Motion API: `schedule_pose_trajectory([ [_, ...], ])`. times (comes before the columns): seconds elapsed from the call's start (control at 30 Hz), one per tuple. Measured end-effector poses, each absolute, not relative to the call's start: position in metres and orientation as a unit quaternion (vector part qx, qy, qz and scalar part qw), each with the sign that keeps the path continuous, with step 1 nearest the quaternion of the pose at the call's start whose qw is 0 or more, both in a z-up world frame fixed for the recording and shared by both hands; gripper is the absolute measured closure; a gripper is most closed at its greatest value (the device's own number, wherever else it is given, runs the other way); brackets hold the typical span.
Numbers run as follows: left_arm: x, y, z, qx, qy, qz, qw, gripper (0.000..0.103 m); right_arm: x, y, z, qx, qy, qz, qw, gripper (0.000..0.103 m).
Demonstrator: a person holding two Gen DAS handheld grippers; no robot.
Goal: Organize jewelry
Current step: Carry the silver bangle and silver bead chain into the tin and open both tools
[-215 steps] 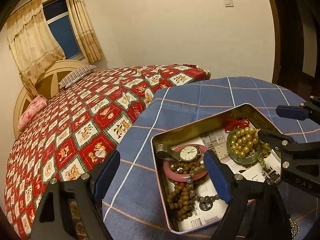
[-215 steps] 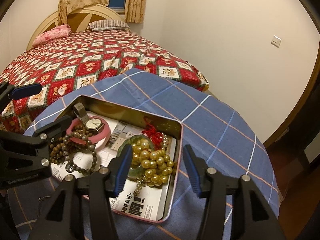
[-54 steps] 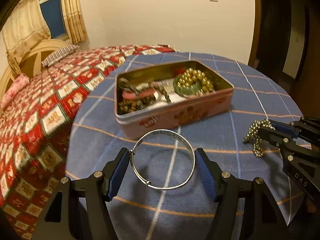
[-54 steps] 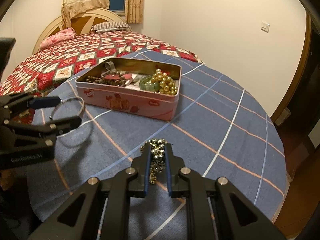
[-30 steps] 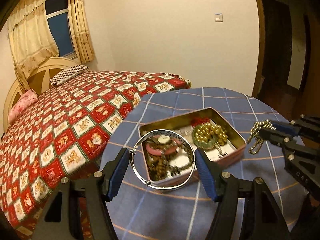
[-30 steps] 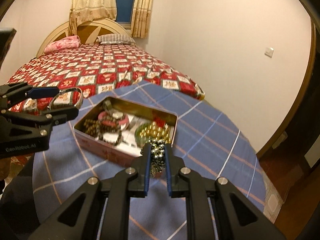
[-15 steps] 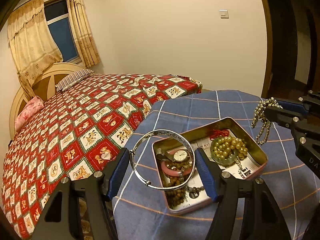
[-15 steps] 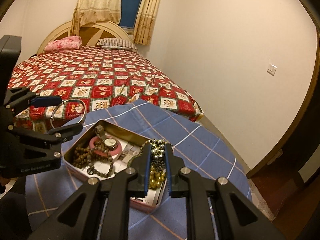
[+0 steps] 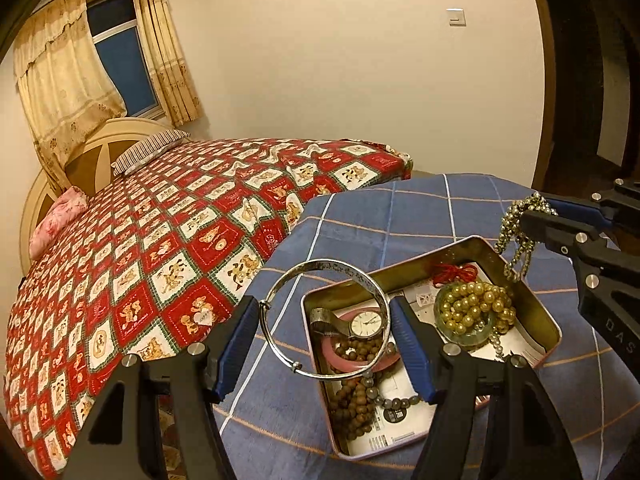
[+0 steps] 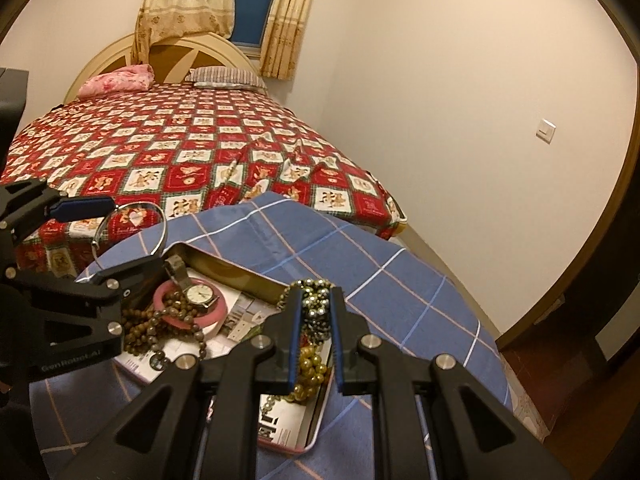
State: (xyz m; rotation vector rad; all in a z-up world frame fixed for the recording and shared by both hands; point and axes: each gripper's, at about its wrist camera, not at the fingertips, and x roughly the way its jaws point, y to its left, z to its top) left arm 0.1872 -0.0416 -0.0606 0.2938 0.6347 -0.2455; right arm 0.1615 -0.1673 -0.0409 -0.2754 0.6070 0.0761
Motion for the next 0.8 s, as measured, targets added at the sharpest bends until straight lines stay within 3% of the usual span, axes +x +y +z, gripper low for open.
schedule_pose_trajectory([
  [0.8, 0.211, -0.050, -0.085, 0.149, 0.334, -0.110, 0.924, 0.036, 0.193, -0.167, -0.071, -0.130, 0.335, 0.040, 0.933, 0.088],
])
